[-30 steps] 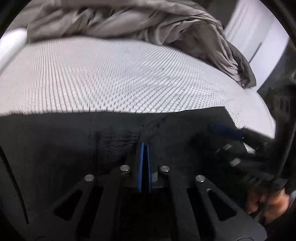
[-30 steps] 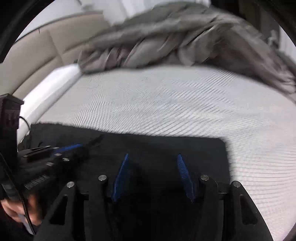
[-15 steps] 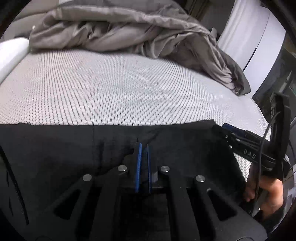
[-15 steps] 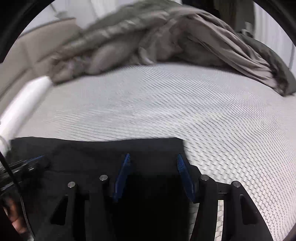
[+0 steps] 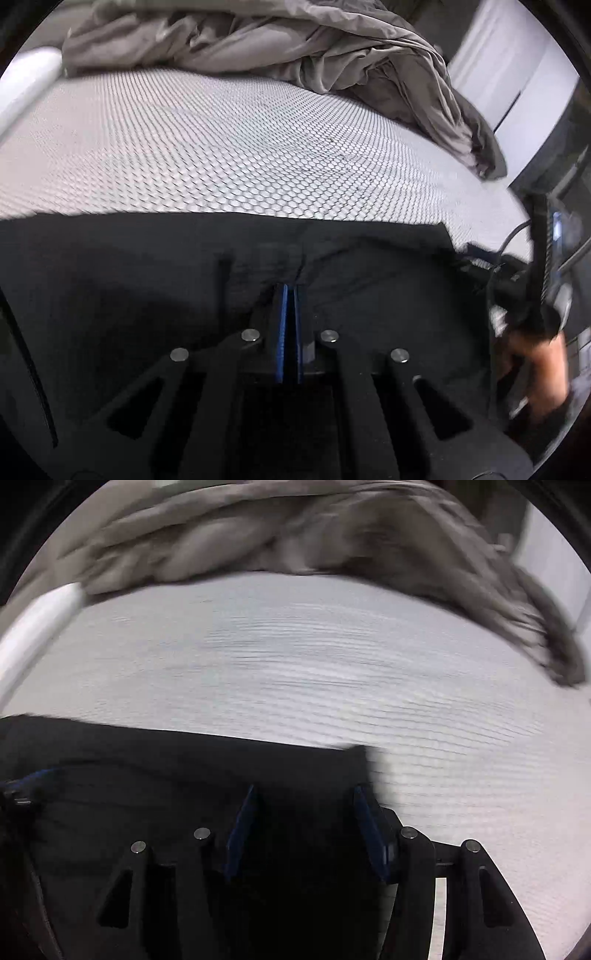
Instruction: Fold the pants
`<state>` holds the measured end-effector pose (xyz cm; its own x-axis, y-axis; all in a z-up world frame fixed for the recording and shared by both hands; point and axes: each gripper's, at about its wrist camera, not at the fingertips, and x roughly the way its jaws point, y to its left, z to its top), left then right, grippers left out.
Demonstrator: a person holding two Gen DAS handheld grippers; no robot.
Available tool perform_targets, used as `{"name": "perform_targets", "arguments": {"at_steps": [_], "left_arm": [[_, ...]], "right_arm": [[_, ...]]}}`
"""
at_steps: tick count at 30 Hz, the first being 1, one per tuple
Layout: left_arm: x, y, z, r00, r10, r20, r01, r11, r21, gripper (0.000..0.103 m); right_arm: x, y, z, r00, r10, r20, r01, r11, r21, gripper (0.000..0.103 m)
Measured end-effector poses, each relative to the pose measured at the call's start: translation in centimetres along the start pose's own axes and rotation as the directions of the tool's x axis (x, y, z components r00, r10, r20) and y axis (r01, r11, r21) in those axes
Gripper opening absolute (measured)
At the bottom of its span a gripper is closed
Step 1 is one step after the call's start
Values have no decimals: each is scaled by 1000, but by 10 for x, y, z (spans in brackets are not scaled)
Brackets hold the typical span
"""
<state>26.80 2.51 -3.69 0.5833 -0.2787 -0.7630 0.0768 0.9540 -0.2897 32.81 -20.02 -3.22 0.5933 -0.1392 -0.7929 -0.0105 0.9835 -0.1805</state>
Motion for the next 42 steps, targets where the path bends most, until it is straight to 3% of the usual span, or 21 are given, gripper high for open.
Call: {"name": "perform_targets", "arguments": {"at_steps": [1, 2, 4, 7, 9, 11, 12, 14, 16, 18, 20, 23, 25, 26, 29, 31, 34, 36, 38, 40, 42], "left_arm": [[-8, -3, -3, 1000, 28, 8, -28, 999, 29, 2], [-18, -8, -6, 999, 39, 19, -40, 997, 62, 2], [-40, -17, -14, 998, -16, 53, 10, 995, 104, 2], [-60, -32, -27, 990, -123, 63, 114, 985, 128, 2], [-53, -43, -38, 984, -178, 18, 174, 974, 144, 2], [-34, -49, -49, 987, -157, -46, 162, 973, 166, 2], [-24, -47, -54, 988, -136, -71, 146, 975, 168, 2], [-19, -38, -58, 982, -170, -78, 179, 975, 134, 2], [-23, -30, -55, 976, -198, -87, 208, 972, 114, 2], [-31, -25, -56, 981, -176, -76, 184, 976, 114, 2], [-40, -24, -60, 993, -104, -52, 110, 984, 140, 2], [-67, -30, -65, 999, -33, 16, 30, 984, 178, 2], [-85, -43, -73, 997, -53, 54, 40, 976, 215, 3], [-88, -50, -77, 996, -63, 62, 48, 973, 226, 3], [-82, -65, -87, 996, -86, 35, 77, 972, 223, 3], [-62, -71, -96, 998, -60, -23, 64, 971, 229, 3], [-55, -70, -107, 997, -61, -49, 73, 950, 305, 3], [-65, -57, -111, 998, -50, -48, 64, 940, 335, 3], [-78, -34, -112, 996, -77, -51, 89, 951, 297, 2], [-90, -17, -113, 991, -129, -48, 137, 959, 249, 2], [-106, -12, -114, 995, -103, -3, 100, 965, 243, 3]], "right_arm": [[-4, -9, -3, 1000, 22, 5, -23, 999, 27, 57], [-13, -24, -8, 994, 108, 10, -109, 990, 86, 57], [-36, -33, -16, 973, 225, 44, -229, 965, 131, 57], [-72, -17, -25, 936, 336, 101, -344, 936, 75, 57], [-81, 6, -31, 893, 438, 102, -445, 893, 66, 57], [-72, 21, -40, 850, 521, 78, -527, 842, 113, 57], [-65, 27, -43, 841, 538, 54, -540, 833, 119, 57], [-47, 35, -53, 857, 515, -31, -510, 855, 97, 54], [-49, 36, -60, 893, 446, -59, -448, 894, -14, 45], [-57, 22, -65, 971, 237, -34, -239, 965, -107, 45], [-57, -1, -75, 998, 54, -13, -55, 992, -110, 50], [-79, -23, -84, 990, 139, 15, -139, 990, -37, 52], [-106, -18, -93, 984, 155, 90, -151, 988, -43, 51], [-118, -13, -99, 973, 200, 117, -196, 980, -41, 51], [-135, 7, -115, 929, 344, 139, -345, 938, -19, 52], [-122, 25, -123, 910, 407, 77, -406, 913, -36, 52], [-100, 34, -125, 927, 375, -1, -374, 925, -61, 50], [-110, 23, -132, 951, 310, 11, -306, 944, -123, 50], [-108, -8, -135, 975, 221, 18, -217, 969, -122, 51], [-96, -53, -138, 974, 227, -12, -227, 974, -13, 58], [-98, -85, -143, 949, 314, 8, -313, 944, 101, 58]]}}
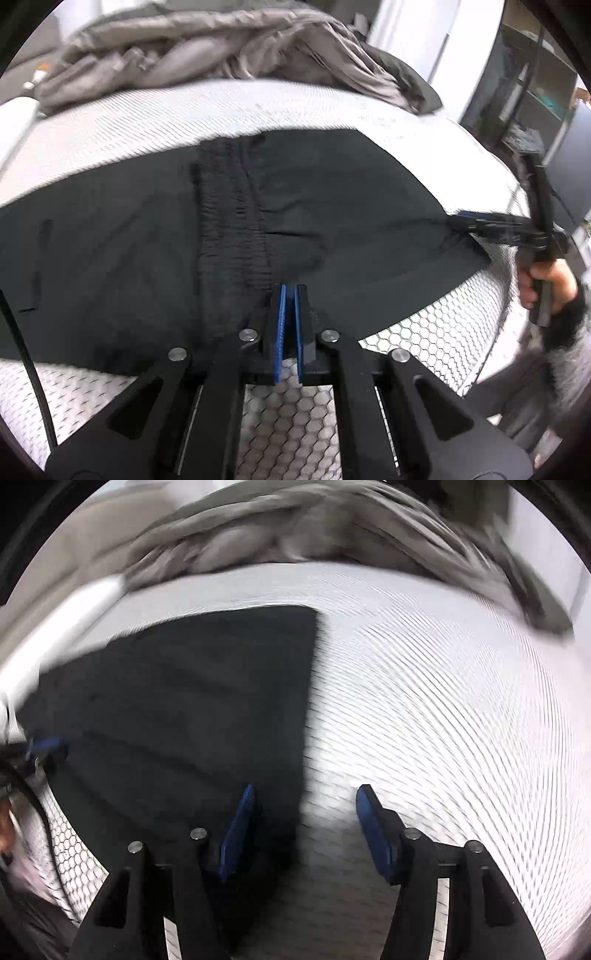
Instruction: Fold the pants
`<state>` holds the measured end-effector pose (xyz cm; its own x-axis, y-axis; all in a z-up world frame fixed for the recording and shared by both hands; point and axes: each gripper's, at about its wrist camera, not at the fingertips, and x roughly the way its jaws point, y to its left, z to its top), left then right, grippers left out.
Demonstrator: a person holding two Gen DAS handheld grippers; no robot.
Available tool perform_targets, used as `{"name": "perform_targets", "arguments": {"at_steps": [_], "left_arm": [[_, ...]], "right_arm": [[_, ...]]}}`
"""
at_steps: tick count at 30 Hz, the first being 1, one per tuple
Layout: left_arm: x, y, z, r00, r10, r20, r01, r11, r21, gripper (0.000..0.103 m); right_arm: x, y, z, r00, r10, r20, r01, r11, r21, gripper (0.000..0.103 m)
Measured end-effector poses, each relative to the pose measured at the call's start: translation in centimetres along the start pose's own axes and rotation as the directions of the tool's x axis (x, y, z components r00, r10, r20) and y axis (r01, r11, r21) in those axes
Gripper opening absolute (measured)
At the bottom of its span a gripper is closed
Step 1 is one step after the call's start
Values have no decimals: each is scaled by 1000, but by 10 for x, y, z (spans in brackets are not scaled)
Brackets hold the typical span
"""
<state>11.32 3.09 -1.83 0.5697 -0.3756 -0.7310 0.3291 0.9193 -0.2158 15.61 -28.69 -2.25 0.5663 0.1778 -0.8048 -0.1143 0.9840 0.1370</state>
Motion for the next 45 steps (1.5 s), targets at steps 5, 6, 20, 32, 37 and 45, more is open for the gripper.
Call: {"name": "perform_targets", "arguments": {"at_steps": [5, 6, 20, 32, 37, 45], "left_arm": [[-13, -22, 7, 998, -31, 59, 29, 999, 33, 8], [-5, -30, 8, 999, -25, 38, 23, 998, 55, 9], [-54, 49, -7, 986, 138, 95, -112, 965, -238, 42], [-103, 188, -77, 950, 304, 69, -157, 658, -736, 42], [-78, 225, -92, 968, 233, 87, -53, 535, -843, 42], [-79, 239, -68, 908, 393, 145, -84, 509, -857, 1]], "right_arm": [[-16, -14, 1, 970, 242, 24, -243, 961, 133, 58], [-9, -11, 2, 960, 281, 5, -278, 949, 151, 58], [46, -19, 42, 907, 418, 58, -416, 860, 295, 10], [30, -42, 40, 962, 273, 23, -265, 905, 333, 46], [20, -38, 31, 959, 282, 21, -274, 907, 319, 51], [18, -27, 20, 964, 265, -12, -254, 936, 242, 51]]}}
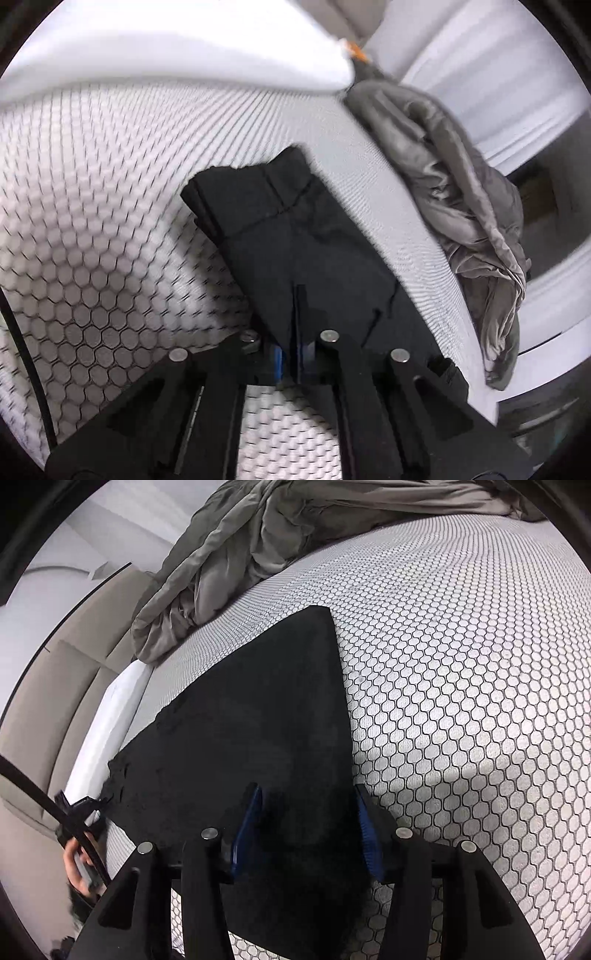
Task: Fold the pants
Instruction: 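Grasp the folded pants with the left tool and lift them, then lower the folded black pants onto the bed and open the left tool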
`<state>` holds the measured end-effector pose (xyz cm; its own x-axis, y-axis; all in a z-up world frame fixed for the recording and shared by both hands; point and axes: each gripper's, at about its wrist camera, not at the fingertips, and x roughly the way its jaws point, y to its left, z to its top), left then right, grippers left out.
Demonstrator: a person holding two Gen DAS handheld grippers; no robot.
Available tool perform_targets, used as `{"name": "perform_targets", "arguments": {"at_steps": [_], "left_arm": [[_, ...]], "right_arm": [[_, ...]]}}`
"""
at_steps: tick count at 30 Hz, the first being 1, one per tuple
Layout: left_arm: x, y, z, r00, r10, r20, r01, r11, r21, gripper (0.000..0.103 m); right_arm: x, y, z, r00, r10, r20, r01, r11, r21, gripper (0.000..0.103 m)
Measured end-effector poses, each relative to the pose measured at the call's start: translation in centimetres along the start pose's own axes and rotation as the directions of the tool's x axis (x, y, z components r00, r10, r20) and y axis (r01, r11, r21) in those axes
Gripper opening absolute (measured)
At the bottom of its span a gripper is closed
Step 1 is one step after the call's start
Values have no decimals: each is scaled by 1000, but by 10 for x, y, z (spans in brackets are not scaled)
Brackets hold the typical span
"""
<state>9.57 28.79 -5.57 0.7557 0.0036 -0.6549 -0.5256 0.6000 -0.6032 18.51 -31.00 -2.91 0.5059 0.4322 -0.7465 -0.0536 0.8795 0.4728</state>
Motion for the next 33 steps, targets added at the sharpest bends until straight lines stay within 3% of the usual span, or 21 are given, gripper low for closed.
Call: {"name": "perform_targets", "arguments": {"at_steps": [2, 5, 7, 10, 14, 15, 16, 17, 18, 19, 20, 22, 23, 24, 26, 29, 31, 32, 33], "left_arm": [[-21, -27, -4, 997, 7, 71, -14, 995, 103, 1], [-59, -88, -21, 983, -55, 176, 4, 960, 280, 0], [-81, -141, -42, 971, -138, 198, 48, 915, 401, 0], [-100, -222, -88, 954, -263, 143, 143, 820, 555, 0], [-96, -304, -181, 930, -362, -59, 300, 658, 691, 3], [-83, -322, -215, 925, -348, -151, 343, 598, 724, 8], [-69, -332, -242, 915, -322, -245, 390, 543, 744, 31], [-47, -341, -281, 874, -260, -411, 486, 452, 748, 71], [-32, -343, -305, 835, -206, -510, 548, 389, 740, 83], [-15, -339, -338, 799, -125, -588, 594, 312, 742, 81], [-4, -333, -362, 807, -58, -588, 581, 259, 772, 74], [2, -320, -393, 852, 30, -523, 513, 153, 845, 70], [-3, -316, -398, 864, 28, -502, 496, 114, 861, 70], [-12, -313, -395, 859, -4, -512, 510, 93, 855, 70], [-28, -310, -380, 836, -68, -544, 549, 109, 829, 71], [-43, -290, -325, 841, -168, -515, 541, 228, 809, 75], [-40, -280, -288, 864, -211, -456, 503, 339, 795, 76], [-33, -274, -269, 882, -214, -420, 471, 392, 790, 76], [-26, -270, -248, 909, -202, -365, 417, 462, 783, 76]], "right_arm": [[-8, -2, -5, 1000, -8, 4, 8, 1000, -19, 51], [-23, -4, -11, 1000, -19, 22, 20, 999, -44, 51], [-31, -6, -10, 999, -22, 42, 24, 998, -51, 51], [-45, -10, -5, 997, -6, 79, 9, 999, -31, 51], [-72, -25, 0, 990, 15, 144, -17, 1000, 12, 55], [-79, -30, 0, 987, 13, 161, -18, 1000, 25, 56], [-83, -34, 2, 985, 12, 170, -18, 999, 33, 57], [-89, -41, 2, 983, 6, 181, -15, 999, 47, 57], [-95, -50, 1, 982, -4, 190, -8, 998, 62, 57], [-98, -56, 1, 981, -15, 194, 1, 997, 75, 59], [-101, -64, 0, 981, -30, 192, 13, 996, 88, 59], [-105, -77, -3, 982, -50, 183, 31, 994, 106, 59], [-106, -81, -3, 982, -56, 178, 36, 993, 113, 59], [-106, -86, -5, 984, -55, 170, 35, 992, 118, 59], [-104, -88, -5, 987, -45, 156, 27, 992, 121, 59], [-98, -81, -5, 989, 54, 140, -70, 991, 116, 59], [-92, -73, -3, 981, 144, 130, -158, 981, 111, 59], [-87, -67, -2, 974, 195, 117, -207, 973, 106, 59], [-84, -62, -2, 966, 232, 111, -244, 964, 104, 59]]}}
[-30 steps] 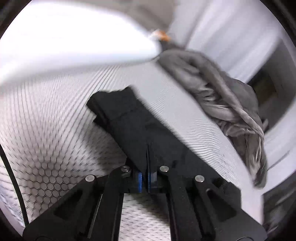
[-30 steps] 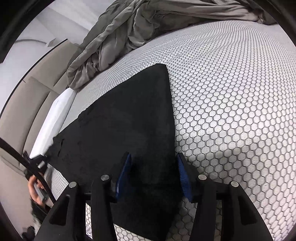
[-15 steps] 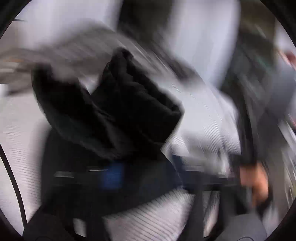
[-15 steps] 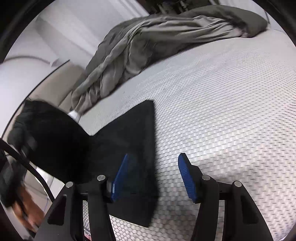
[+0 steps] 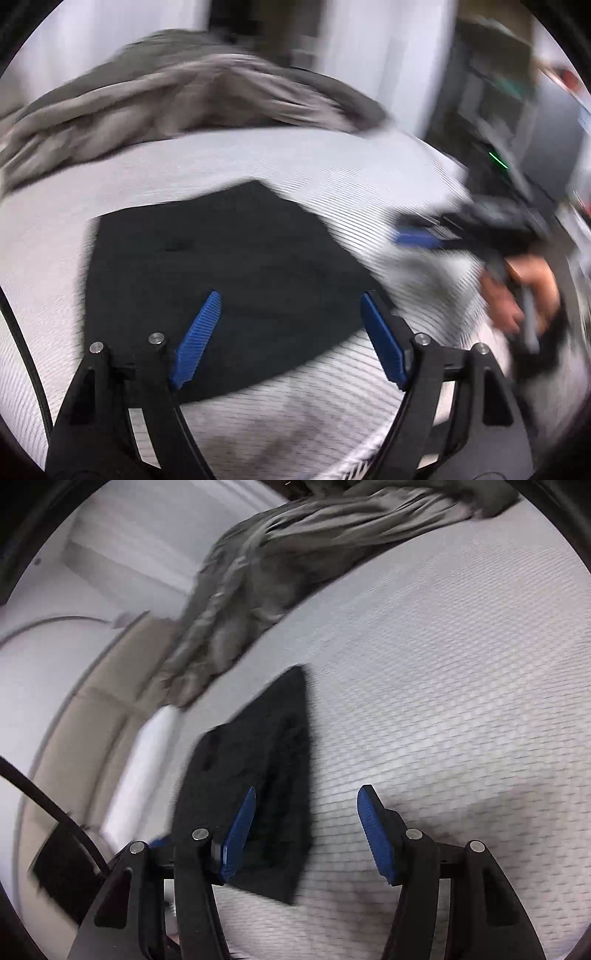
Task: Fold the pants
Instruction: 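Lower the folded black pants onto the bed and open the left tool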
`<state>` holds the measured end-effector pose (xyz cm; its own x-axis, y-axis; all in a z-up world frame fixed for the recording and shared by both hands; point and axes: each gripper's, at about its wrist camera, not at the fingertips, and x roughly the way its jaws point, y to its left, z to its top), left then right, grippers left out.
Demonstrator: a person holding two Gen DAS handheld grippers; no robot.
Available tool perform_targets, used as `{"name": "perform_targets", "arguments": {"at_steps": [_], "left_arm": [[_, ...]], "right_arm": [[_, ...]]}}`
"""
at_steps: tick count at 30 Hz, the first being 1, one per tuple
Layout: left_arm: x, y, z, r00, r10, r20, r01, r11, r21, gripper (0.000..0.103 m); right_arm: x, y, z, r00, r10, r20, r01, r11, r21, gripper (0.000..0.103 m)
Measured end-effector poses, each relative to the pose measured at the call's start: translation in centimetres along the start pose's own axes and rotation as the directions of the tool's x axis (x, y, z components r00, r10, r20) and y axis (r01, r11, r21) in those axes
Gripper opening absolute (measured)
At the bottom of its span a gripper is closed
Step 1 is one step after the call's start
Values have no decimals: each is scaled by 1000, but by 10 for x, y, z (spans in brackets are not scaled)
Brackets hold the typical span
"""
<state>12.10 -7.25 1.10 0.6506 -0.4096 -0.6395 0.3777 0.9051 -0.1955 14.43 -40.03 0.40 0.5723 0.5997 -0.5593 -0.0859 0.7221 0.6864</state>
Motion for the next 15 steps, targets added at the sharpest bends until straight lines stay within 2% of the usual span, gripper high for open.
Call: {"name": "perform_targets", "arguments": {"at_steps": [3, 6, 10, 11, 15], "left_arm": [[4, 56, 3, 992, 126, -9, -126, 980, -153, 76], [10, 114, -5, 985, 158, -62, -169, 938, -302, 76], [15, 162, -19, 987, 137, -89, -161, 902, -402, 76], [6, 163, -33, 984, 151, -90, -175, 897, -407, 76], [4, 184, -42, 978, 188, -94, -210, 886, -413, 76]], "right_arm": [[18, 17, -1, 992, 122, -44, -122, 993, -3, 59], [32, 28, -4, 976, 206, -69, -206, 979, 11, 59], [49, 36, -5, 989, 120, -85, -121, 993, 3, 59], [52, 37, -5, 988, 121, -92, -120, 993, 17, 59], [54, 49, -7, 977, 181, -110, -182, 983, 3, 59]]}}
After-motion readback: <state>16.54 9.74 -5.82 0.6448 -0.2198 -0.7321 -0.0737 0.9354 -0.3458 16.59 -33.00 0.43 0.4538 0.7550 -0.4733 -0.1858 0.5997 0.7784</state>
